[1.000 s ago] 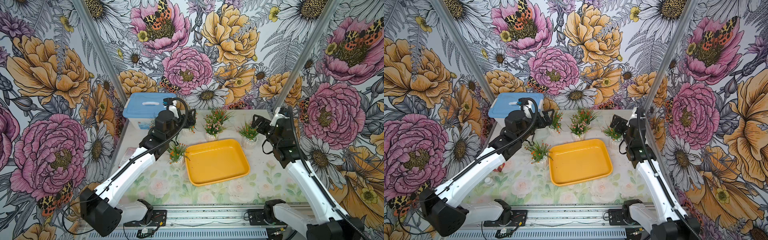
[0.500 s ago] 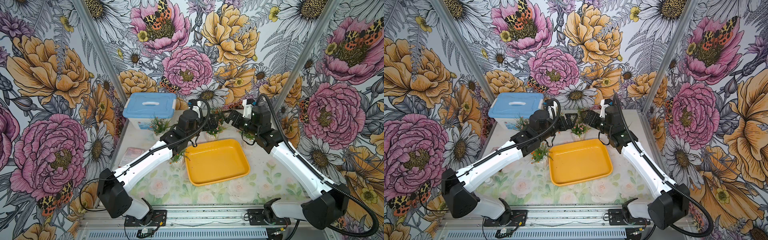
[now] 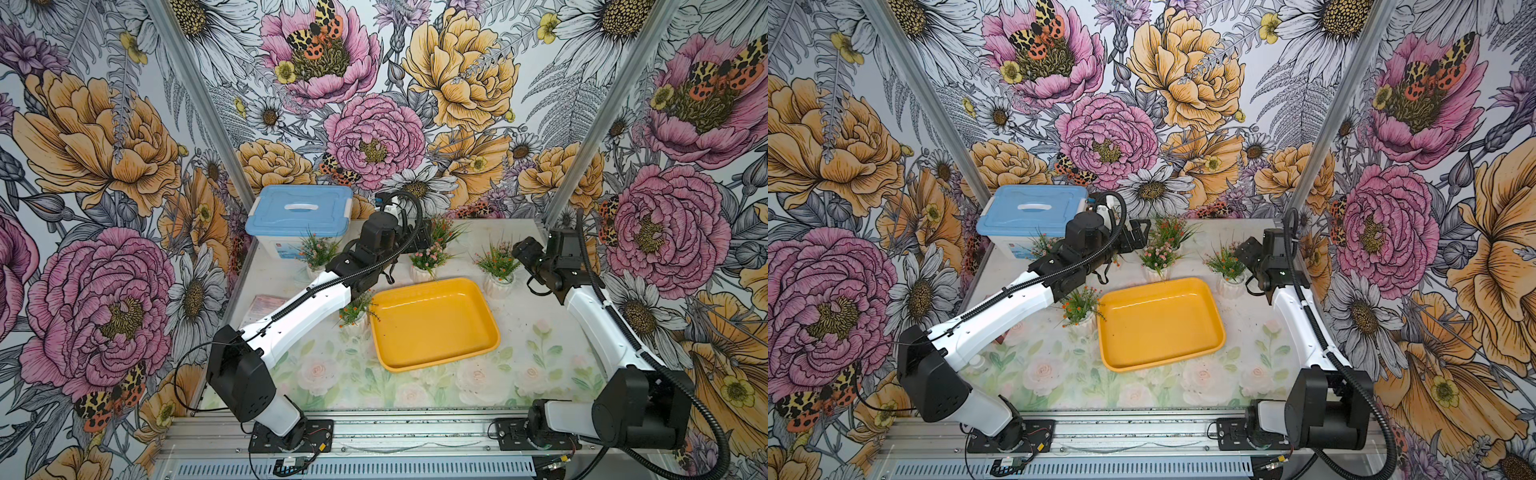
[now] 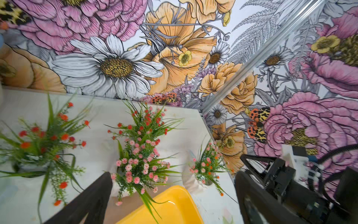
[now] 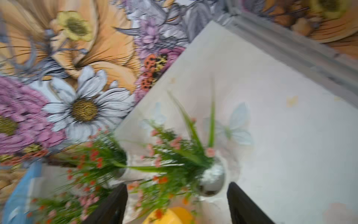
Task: Put the potted gypsophila into the storage box
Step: Pick up the baby's breath potted plant from the center of the board.
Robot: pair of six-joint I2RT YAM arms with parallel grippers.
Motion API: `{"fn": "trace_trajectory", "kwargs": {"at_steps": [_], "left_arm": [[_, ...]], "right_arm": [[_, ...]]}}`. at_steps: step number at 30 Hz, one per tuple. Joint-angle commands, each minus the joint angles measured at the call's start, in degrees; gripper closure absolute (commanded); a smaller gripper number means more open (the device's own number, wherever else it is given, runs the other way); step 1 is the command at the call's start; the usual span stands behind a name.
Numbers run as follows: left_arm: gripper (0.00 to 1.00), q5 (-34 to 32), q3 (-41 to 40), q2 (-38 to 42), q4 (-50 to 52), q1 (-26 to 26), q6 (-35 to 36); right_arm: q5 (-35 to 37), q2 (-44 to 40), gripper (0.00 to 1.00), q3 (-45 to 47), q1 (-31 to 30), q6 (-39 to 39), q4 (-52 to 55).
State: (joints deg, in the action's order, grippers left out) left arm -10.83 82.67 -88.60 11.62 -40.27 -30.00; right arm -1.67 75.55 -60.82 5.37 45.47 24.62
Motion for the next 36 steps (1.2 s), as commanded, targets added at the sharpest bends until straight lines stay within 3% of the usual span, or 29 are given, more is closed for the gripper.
{"fn": "trace_trajectory", "kwargs": {"at_steps": [1, 6, 12, 19, 25, 36], "left_arm": [[0.01, -6.2, 1.2, 0.5, 3.6, -0.5, 4.8], [0.01, -6.8, 0.3, -0.4, 3.6, -1.2, 5.3], [0.01, -6.5, 1.4, -1.9, 3.7, -2.2, 7.6], [0.01, -6.7, 0.5, -2.2, 3.6, -2.4, 7.0], [0.01, -5.9, 0.8, -3.3, 3.6, -2.4, 6.9], [0.01, -6.1, 0.7, -3.8, 3.7, -2.6, 6.8]], "right_arm": [[3.9, -0.3, 0.20, 1.9, 4.1, -2.1, 5.6], [-2.3, 3.2, 0.22, 4.0, 9.5, -4.5, 6.7], [-5.3, 10.8, 0.31, 1.3, 9.6, -7.4, 7.0], [-8.8, 11.9, 0.30, -0.6, 8.7, -10.2, 6.8], [-10.3, 13.1, 0.33, -2.3, 6.3, -12.2, 6.4], [-7.3, 18.8, 0.52, -4.6, 3.4, -12.2, 6.5]]}}
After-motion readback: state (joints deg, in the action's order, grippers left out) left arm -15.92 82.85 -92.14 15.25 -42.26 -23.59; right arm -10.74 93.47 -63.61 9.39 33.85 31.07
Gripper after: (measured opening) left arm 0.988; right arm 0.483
